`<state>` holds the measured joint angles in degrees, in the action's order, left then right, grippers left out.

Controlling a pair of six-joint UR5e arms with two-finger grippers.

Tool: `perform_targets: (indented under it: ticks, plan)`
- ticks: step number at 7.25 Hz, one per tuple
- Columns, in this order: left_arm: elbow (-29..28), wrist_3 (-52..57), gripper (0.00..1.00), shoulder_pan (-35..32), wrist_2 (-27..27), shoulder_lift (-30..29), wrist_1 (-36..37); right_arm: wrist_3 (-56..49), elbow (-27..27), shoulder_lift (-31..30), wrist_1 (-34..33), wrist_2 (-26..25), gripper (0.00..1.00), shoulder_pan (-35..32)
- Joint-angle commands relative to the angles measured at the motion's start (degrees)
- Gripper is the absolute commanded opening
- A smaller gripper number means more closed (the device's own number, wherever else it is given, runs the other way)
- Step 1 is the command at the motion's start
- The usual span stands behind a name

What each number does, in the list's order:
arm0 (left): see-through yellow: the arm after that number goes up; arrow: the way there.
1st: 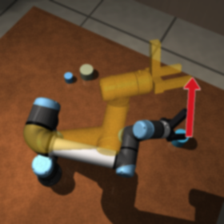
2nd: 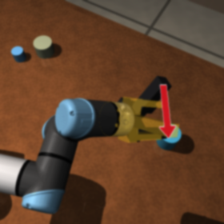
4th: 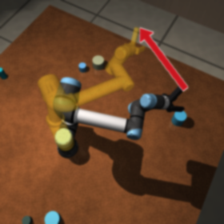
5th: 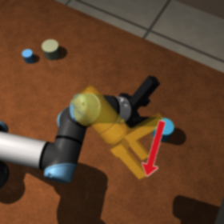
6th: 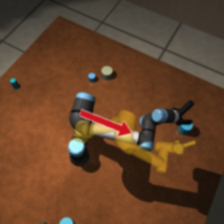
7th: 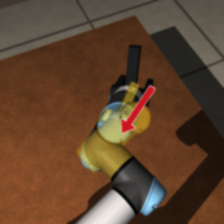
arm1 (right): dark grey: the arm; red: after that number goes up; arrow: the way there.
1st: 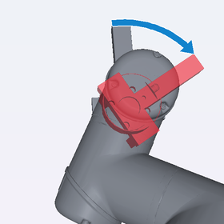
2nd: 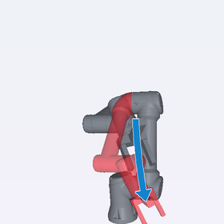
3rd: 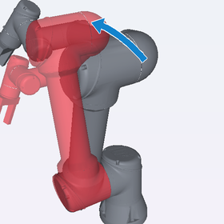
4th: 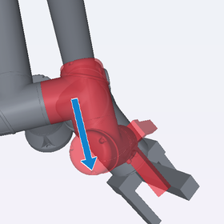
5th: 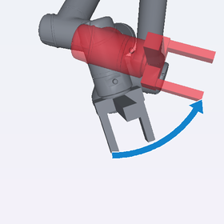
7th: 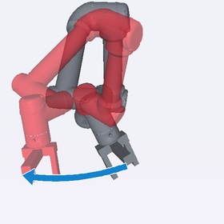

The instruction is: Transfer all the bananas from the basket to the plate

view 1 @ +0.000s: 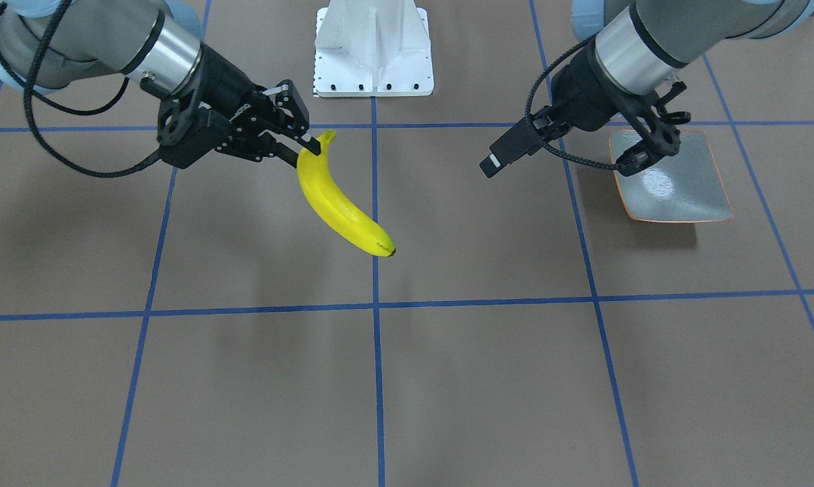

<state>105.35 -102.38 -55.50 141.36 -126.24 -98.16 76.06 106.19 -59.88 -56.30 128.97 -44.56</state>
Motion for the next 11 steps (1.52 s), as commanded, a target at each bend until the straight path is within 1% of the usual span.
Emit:
perform_targets:
  ticks: [1,2,3,5,7,8,10,11]
  plan:
    - [-5.6,-8.9,0.98,1.8,-0.6,-6.0,-2.3,4.3,2.7,2.0,0.1,-10.6,0.00,6.7]
    - [-8.1,-10.6,0.98,2.1,-2.0,-6.8,-6.4,4.6,3.5,2.1,0.1,-12.2,0.00,7.7]
    - [-8.9,-11.2,0.98,3.4,-4.7,-6.7,-7.9,5.1,4.3,2.1,0.0,-12.5,0.00,7.8]
    - [-8.9,-12.0,0.98,3.5,-5.0,-6.9,-7.9,5.4,5.9,1.4,0.0,-15.5,0.00,8.7]
    - [-8.9,-13.2,0.98,3.9,-5.0,-6.9,-8.3,5.9,6.0,2.0,0.0,-19.2,0.00,10.9]
    - [-8.9,-13.6,0.96,4.0,-5.0,-6.9,-9.1,5.9,6.0,2.0,0.0,-20.6,0.00,11.7]
    - [-8.9,-13.7,0.91,4.5,-5.0,-6.9,-9.4,6.7,6.7,2.0,0.0,-21.0,0.00,12.0]
    - [-8.9,-13.7,0.86,4.6,-5.0,-6.8,-9.3,6.7,7.2,2.1,0.0,-21.1,0.00,12.0]
